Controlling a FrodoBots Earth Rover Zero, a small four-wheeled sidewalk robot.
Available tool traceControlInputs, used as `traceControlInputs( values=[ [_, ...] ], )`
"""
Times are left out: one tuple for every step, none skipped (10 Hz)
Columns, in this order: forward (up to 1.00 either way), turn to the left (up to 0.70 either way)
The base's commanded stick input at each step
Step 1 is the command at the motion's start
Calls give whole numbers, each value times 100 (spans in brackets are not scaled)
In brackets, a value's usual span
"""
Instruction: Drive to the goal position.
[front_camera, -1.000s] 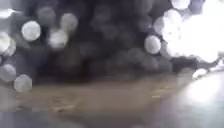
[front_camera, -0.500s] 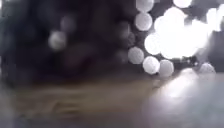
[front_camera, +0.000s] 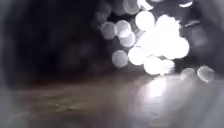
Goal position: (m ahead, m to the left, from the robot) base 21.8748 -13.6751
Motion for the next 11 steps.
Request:
traceControlInputs(
  values=[
    [70, -14],
    [70, -14],
    [70, -14],
    [70, -14],
    [70, -14],
    [70, -14],
    [69, -14],
    [50, -3],
    [45, 0],
    [45, 0],
    [63, 0]
  ],
)
